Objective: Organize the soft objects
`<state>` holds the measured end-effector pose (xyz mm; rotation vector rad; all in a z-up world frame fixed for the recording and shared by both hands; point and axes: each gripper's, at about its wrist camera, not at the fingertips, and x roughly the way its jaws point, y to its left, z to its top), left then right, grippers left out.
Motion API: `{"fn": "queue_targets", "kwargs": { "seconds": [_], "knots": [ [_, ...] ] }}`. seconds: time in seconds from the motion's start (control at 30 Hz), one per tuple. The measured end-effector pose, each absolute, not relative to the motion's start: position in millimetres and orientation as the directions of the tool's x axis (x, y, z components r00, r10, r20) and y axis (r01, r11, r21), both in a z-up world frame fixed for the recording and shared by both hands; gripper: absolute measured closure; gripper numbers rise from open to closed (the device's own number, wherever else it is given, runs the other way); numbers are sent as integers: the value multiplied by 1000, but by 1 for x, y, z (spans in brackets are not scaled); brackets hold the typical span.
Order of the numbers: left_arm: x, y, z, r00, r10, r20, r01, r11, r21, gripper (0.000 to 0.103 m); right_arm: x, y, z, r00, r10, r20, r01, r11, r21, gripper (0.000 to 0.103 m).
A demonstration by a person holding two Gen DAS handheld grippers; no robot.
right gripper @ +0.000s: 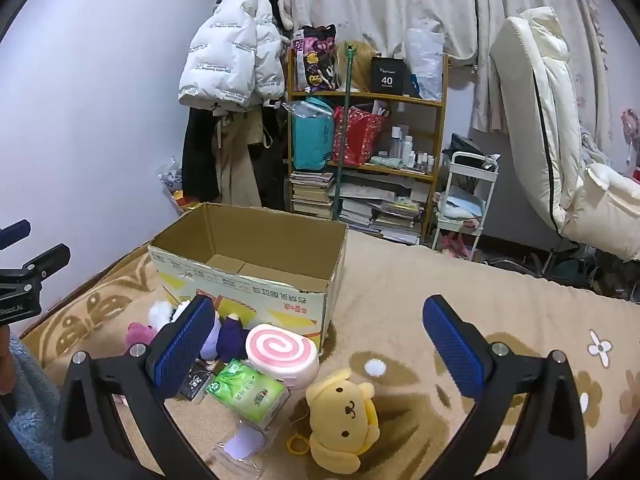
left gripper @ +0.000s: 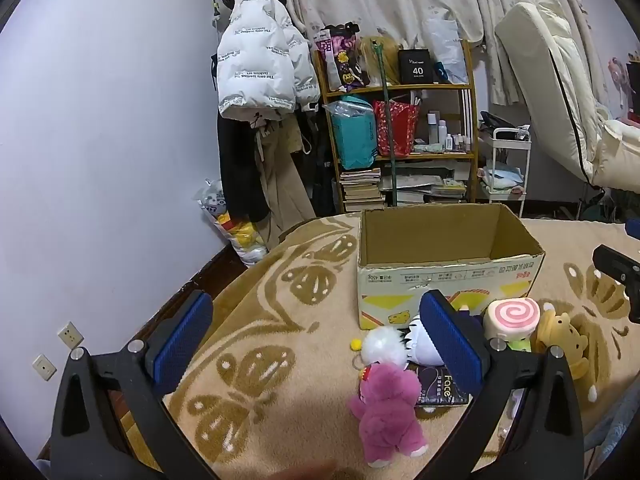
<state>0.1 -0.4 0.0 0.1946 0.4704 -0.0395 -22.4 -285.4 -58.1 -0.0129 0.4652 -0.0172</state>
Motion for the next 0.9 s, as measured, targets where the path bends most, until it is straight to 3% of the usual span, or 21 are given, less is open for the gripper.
{"fn": "queue_targets", "kwargs": {
  "seconds": [0.9],
  "knots": [
    [-3, -2, -3, 890, 1, -456, 90, 980, 178, 1, -23, -286, -57, 899, -23, -437, 17, 1000, -18, 0]
  ]
}}
